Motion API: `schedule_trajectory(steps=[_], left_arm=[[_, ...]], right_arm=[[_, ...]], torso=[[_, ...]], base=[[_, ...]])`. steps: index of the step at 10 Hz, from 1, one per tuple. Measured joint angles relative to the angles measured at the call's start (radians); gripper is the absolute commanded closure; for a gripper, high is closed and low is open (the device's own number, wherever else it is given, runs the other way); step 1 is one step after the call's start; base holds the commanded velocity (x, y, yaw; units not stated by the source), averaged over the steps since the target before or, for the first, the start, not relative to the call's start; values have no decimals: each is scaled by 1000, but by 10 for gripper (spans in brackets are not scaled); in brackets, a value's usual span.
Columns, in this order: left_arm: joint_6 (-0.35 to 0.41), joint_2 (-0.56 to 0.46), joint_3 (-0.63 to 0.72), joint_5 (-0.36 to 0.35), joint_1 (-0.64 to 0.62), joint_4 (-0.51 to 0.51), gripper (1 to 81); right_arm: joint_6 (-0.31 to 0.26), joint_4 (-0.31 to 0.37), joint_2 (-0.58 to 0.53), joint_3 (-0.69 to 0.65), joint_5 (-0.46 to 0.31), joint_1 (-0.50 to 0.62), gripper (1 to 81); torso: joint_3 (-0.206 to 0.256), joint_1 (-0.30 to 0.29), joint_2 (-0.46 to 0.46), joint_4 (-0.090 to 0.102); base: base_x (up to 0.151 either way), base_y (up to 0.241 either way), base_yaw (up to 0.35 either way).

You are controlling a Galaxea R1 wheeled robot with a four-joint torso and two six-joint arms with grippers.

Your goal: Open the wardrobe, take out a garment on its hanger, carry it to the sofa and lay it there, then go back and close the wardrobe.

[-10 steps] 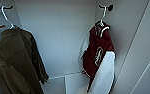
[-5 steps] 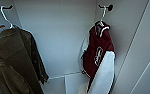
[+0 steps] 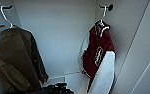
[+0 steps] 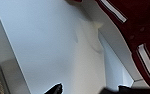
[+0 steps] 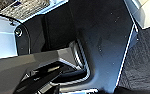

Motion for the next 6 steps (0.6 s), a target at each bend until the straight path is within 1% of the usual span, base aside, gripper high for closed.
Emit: schedule_trajectory(steps=[2,5,6], left_arm=[[-49,-3,-4,56,-54,0,10],[-121,31,-3,88,-173,-7,10],[-129,39,-1,101,-222,-20,10]], right_arm=[[0,0,0,0,0,0,10],[0,0,0,0,0,1,10],[0,0,0,0,0,1,10]], torso=[[0,0,0,0],[-1,1,1,0],[-1,1,1,0]], base=[[0,0,0],[0,0,0],[0,0,0]])
